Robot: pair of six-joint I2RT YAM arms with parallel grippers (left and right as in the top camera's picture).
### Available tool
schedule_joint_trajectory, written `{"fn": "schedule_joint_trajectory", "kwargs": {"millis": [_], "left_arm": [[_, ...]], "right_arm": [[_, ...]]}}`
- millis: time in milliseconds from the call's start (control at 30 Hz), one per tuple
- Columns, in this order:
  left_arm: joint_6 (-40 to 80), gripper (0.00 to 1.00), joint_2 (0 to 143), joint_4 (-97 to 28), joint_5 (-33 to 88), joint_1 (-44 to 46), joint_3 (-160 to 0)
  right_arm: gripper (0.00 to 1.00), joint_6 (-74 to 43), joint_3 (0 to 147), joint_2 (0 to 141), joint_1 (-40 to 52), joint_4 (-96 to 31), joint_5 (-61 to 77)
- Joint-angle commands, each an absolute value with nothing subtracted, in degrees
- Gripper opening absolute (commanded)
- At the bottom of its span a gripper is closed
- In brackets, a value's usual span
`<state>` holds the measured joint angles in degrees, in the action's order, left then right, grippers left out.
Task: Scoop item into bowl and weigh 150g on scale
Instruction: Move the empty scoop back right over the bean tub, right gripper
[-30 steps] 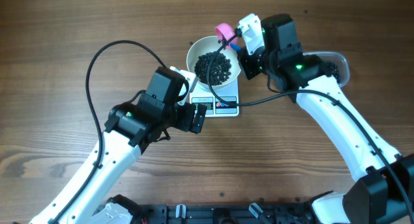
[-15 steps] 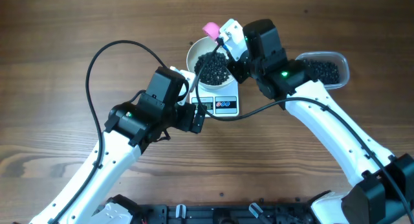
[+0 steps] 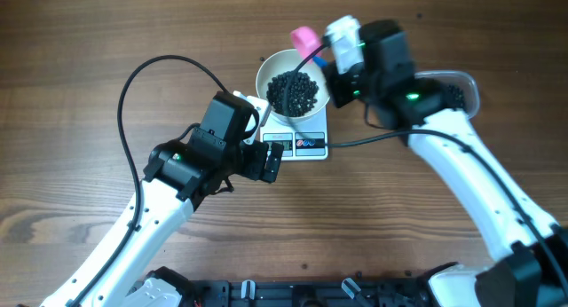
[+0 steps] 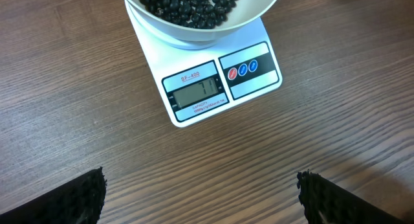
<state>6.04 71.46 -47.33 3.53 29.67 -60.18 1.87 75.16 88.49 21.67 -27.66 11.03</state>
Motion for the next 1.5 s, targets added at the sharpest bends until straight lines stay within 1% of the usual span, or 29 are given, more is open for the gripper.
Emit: {"fn": "schedule_joint_trajectory", "kwargs": {"millis": [0, 67, 167, 333, 467, 533, 600, 700, 767, 867, 967, 1067, 1167, 1267, 1467], "left_arm": [[4.7, 1.00, 71.0, -47.4, 4.0, 29.5, -61.3], [4.7, 1.00, 71.0, -47.4, 4.0, 29.5, -61.3], [4.7, 1.00, 71.0, -47.4, 4.0, 29.5, -61.3], [4.7, 1.00, 71.0, -47.4, 4.0, 29.5, -61.3], [4.7, 1.00, 71.0, -47.3, 4.0, 29.5, -61.3], [4.7, 1.00, 71.0, -47.4, 4.0, 29.5, -61.3], [4.7, 1.00, 71.0, -47.4, 4.0, 29.5, -61.3], [4.7, 1.00, 71.0, -47.4, 4.0, 29.5, -61.3], [4.7, 1.00, 71.0, -47.4, 4.0, 29.5, -61.3], [4.7, 1.00, 71.0, -47.3, 4.0, 29.5, -61.3], [4.7, 1.00, 71.0, -47.3, 4.0, 29.5, -61.3], [4.7, 1.00, 71.0, -47.4, 4.0, 29.5, -61.3], [4.7, 1.00, 71.0, -47.4, 4.0, 29.5, -61.3], [4.7, 1.00, 71.0, -47.4, 4.0, 29.5, -61.3], [4.7, 1.00, 71.0, -47.4, 4.0, 29.5, -61.3]], "right_arm": [[0.04, -8.4, 75.3, 82.8, 14.9, -27.7, 27.8], [0.04, -11.2, 75.3, 81.0, 9.7, -28.2, 32.1], [0.04, -11.1, 75.3, 80.4, 4.7, -30.2, 32.7], [0.04, -11.1, 75.3, 80.5, -1.1, -33.6, 31.5], [0.04, -11.1, 75.3, 80.5, -4.3, -33.0, 31.3], [0.04, -10.7, 75.3, 80.5, -5.4, -33.0, 29.9], [0.04, -10.3, 75.3, 80.5, -6.8, -34.7, 23.4], [0.04, -10.3, 75.3, 80.5, -7.7, -38.6, 13.5], [0.04, -9.9, 75.3, 80.5, -7.8, -40.6, 9.7], [0.04, -3.1, 75.3, 80.5, -7.8, -42.7, 8.8], [0.04, 0.2, 75.3, 80.5, -7.8, -44.2, 8.7], [0.04, 0.2, 75.3, 80.5, -7.8, -45.3, 6.1], [0.04, 2.3, 75.3, 80.8, -7.8, -45.0, -1.1], [0.04, 7.3, 75.3, 81.9, -7.8, -46.6, -1.7], [0.04, 7.5, 75.3, 82.7, -7.8, -47.2, -1.7]]}}
